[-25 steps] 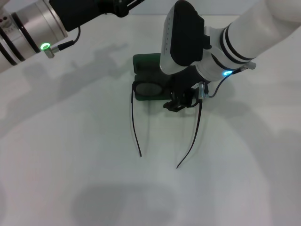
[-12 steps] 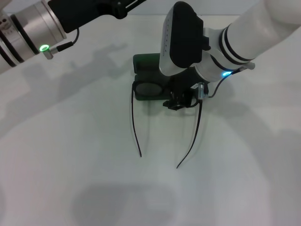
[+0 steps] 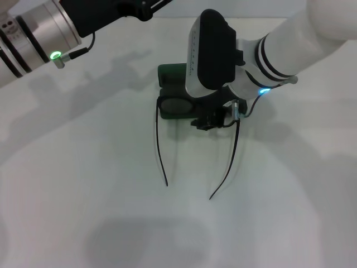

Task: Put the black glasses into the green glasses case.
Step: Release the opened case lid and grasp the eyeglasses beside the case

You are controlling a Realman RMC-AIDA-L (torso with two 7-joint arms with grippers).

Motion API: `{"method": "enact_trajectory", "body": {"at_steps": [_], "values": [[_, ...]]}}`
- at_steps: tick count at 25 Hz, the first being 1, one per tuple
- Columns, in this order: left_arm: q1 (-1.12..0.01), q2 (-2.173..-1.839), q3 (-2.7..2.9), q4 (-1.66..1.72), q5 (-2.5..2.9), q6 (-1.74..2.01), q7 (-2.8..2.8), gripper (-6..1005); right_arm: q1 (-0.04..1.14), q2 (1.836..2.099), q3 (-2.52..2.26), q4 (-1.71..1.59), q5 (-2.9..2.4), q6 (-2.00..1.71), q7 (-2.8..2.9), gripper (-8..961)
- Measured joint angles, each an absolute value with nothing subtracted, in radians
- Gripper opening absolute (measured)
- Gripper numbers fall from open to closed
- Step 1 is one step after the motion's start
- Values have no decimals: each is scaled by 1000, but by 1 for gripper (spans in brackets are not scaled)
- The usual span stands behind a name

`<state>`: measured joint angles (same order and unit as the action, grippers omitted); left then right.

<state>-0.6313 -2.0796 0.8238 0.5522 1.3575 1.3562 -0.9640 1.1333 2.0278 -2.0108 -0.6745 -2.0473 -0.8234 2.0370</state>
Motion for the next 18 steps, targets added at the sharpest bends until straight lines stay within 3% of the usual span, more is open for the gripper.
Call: {"method": "enact_trajectory", "body": {"at_steps": [14,18], "values": [[-644,-2080,824,552,1355,1356,-960,523,1124,2028,-2013,-686,-2057,-807,2029,409],[-647,-2080,823,552,1356,1356,-956,523,1122,2028,-2012,-685,-2059,-806,2029,334]]}}
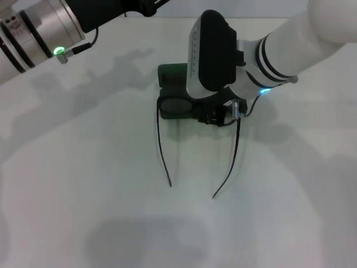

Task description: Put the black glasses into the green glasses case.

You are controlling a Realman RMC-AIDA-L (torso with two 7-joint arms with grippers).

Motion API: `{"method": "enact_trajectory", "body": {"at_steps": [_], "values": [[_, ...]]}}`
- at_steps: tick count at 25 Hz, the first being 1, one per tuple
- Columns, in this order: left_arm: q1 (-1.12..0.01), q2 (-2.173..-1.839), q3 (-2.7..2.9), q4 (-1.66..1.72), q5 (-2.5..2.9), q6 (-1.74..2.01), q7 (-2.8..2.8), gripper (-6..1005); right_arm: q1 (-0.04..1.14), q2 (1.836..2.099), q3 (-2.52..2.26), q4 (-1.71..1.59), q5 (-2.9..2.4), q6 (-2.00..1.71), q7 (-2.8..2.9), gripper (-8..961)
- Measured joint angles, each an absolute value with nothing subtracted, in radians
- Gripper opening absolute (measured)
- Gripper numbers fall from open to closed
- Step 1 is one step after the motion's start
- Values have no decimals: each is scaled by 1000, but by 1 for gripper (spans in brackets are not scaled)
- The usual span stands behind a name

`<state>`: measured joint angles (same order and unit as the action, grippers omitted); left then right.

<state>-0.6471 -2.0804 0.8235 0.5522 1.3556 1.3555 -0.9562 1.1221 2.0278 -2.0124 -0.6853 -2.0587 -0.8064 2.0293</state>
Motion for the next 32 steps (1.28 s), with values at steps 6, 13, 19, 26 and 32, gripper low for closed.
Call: {"method": "enact_trajectory", "body": {"at_steps": [6,13,19,26,32], "values": [[-650,-2080,824,552,1357,1335,-956,523,1101,2028,-2002,-703,-2059,-794,2025,187],[-642,-2080,824,552,1351,1341,-956,523,1004,2019,-1908,-831,-2093,-843,2010,131],[-621,-2086,821,551,1336,1431,-954,524,801,2024,-1624,-1056,-2111,-1040,1902,123],[-593,-2090,825,527,1282,1607,-977,524,616,2020,-1285,-1132,-1894,-1266,1723,108],[-617,-2084,857,540,1272,1719,-1114,524,516,2016,-1014,-1035,-1658,-1370,1574,108]]}}
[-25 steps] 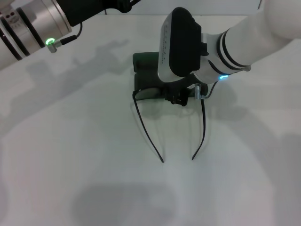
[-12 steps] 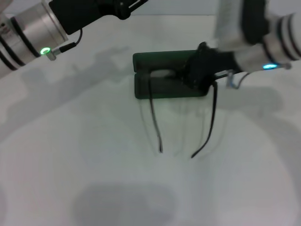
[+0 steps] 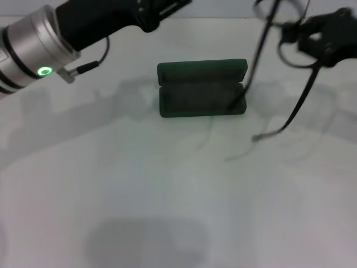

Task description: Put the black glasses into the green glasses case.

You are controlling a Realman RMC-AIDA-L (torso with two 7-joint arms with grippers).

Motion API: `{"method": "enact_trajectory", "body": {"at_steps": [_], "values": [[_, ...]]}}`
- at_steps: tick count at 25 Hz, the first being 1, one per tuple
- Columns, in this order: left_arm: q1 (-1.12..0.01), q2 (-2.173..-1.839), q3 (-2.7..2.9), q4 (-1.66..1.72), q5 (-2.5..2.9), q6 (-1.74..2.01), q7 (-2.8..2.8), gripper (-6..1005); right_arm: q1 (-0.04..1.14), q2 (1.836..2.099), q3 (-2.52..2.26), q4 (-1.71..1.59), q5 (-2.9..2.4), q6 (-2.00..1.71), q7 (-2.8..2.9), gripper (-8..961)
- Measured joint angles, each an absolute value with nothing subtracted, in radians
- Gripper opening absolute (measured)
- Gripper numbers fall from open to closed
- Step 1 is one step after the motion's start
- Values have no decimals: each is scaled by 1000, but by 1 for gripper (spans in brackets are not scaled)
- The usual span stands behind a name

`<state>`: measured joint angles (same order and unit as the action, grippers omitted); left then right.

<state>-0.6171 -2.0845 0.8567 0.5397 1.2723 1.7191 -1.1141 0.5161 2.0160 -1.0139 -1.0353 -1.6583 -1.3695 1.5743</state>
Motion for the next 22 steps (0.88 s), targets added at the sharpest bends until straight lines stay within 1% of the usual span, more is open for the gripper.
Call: {"method": "enact_trajectory", "body": {"at_steps": [4,8,16,22], "values": [[-653,-2084,948,538,1279,1720,-1184,524,524,2014,-937,-908,-1592,-1388,1524,108],[-702,-2079,1017,537,1333,1709,-1245,524,561,2013,-929,-814,-1590,-1387,1501,108],[-782,-2082,1030,539,1443,1617,-1374,525,584,2020,-939,-740,-1580,-1414,1464,108],[-806,-2084,1030,539,1491,1607,-1387,525,595,2020,-944,-722,-1567,-1453,1458,108]]}}
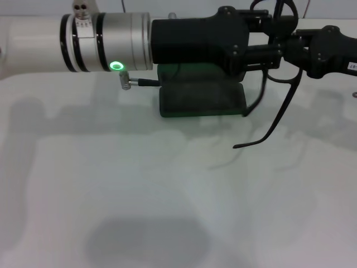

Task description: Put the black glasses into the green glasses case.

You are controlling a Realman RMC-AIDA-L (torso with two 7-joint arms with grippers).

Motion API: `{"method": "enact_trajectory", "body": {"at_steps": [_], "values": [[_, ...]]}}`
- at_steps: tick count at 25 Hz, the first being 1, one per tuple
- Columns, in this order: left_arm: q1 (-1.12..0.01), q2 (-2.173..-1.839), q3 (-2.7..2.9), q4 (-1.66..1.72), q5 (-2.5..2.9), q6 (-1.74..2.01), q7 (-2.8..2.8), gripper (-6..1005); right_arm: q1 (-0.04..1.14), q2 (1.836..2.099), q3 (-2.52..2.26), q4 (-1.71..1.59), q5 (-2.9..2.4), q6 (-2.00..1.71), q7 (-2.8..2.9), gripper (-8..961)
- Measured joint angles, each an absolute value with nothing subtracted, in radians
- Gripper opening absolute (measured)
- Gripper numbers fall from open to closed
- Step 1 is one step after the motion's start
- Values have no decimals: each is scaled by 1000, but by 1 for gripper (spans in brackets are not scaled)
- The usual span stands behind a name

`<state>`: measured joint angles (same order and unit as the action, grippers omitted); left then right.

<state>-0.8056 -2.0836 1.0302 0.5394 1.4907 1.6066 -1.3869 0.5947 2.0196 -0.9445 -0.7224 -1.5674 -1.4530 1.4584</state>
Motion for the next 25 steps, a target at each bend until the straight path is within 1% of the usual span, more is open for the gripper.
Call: {"method": "enact_trajectory", "body": {"at_steps": [6,18,21,25], "values": [[-813,-2084,1031,540,1511,1576,-1390,525,606,2016,-961,-717,-1573,-1478,1461,108],[-813,-2085,1033,540,1514,1578,-1388,525,604,1996,-986,-708,-1577,-1520,1468,108],[-794,-2085,1032,563,1514,1598,-1383,525,593,1993,-943,-705,-1573,-1518,1469,108],[-742,-2080,1032,605,1514,1599,-1384,526,589,1971,-917,-700,-1569,-1563,1471,108]]}}
